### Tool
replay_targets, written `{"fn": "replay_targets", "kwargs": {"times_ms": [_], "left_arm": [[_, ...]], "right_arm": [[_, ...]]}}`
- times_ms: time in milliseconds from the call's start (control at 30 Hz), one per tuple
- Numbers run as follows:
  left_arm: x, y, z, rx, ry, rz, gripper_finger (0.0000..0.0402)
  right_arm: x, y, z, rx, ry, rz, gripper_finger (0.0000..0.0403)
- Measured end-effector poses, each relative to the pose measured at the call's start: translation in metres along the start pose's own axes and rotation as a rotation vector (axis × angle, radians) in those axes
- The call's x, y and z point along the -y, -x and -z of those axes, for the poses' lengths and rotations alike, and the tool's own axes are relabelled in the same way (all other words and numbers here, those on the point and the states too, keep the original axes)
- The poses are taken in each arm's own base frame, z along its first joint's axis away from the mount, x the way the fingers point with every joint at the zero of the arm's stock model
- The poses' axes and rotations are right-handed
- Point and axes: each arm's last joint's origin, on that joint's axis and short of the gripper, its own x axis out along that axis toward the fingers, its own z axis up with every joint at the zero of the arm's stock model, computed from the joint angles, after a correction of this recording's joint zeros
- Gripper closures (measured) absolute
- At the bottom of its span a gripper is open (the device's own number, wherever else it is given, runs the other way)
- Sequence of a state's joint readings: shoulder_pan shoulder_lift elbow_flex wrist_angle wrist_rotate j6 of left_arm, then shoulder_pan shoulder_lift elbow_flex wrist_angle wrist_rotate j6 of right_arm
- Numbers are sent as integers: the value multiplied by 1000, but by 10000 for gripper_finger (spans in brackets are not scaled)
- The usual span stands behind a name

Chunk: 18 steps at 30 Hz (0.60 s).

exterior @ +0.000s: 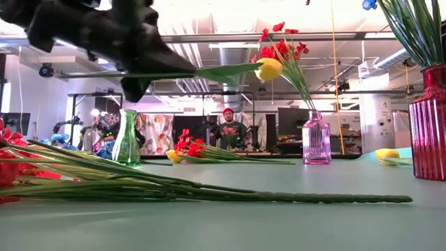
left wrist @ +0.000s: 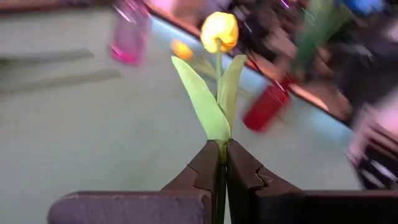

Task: Sort flowers into vase by color
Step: Put the bottom left yellow tulip into the green vase

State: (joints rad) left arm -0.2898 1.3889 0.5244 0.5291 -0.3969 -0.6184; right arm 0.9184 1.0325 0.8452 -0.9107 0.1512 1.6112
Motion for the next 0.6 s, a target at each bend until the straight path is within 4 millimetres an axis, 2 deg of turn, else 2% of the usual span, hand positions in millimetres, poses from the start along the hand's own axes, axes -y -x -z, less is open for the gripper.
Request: {"fn": "replay_targets", "kwargs": {"times_ms": [100, 233, 367, 600], "left_arm": [[-4, 6, 13, -132, -27, 53, 402], [-18, 10, 32, -238, -39, -41, 402], [-26, 8, 42, -321, -46, -116, 401], [-26, -2, 50, -455, -121, -221, 401]], "right_arm": [[0, 0, 0, 1, 0, -5, 155], [0, 0, 0, 7, 12, -5, 155], [0, 0, 0, 8, 13, -5, 152], [-1, 0, 0, 8, 13, -7, 150]]}}
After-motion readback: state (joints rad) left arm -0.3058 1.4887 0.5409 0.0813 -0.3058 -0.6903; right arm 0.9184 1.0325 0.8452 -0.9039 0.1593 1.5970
